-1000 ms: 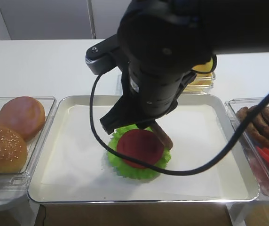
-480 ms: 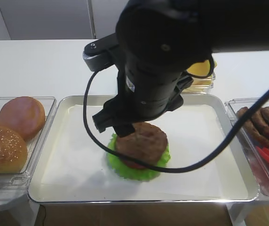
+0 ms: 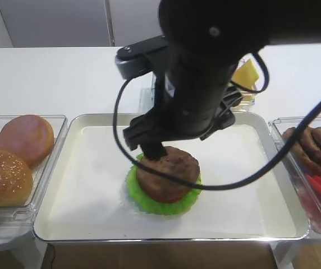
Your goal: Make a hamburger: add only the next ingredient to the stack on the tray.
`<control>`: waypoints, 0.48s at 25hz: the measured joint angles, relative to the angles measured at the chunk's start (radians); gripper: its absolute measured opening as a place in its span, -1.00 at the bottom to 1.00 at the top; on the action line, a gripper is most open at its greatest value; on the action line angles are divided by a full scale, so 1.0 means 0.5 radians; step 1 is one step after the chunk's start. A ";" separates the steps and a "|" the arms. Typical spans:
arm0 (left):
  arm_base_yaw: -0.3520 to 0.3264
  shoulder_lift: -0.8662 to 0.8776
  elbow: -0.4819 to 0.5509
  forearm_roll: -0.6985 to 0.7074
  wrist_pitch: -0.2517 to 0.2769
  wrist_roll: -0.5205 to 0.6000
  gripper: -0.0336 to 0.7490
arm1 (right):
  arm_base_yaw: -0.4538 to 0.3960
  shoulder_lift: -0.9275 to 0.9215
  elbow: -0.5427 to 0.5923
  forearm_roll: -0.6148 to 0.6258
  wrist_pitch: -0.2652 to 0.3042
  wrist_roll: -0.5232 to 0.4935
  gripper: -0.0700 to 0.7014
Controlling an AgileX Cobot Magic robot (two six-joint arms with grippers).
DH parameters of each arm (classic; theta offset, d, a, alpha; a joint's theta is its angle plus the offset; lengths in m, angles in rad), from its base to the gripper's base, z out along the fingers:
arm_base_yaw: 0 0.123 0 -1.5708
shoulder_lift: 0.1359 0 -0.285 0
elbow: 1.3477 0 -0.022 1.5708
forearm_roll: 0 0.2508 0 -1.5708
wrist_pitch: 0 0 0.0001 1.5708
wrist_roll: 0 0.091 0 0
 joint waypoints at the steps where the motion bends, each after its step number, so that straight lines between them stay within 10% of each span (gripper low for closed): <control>1: 0.000 0.000 0.000 0.000 0.000 0.000 0.14 | -0.057 -0.025 0.000 0.019 0.024 -0.034 0.84; 12: 0.000 0.000 0.000 0.000 0.000 0.000 0.14 | -0.960 -0.367 0.045 0.317 0.206 -0.519 0.66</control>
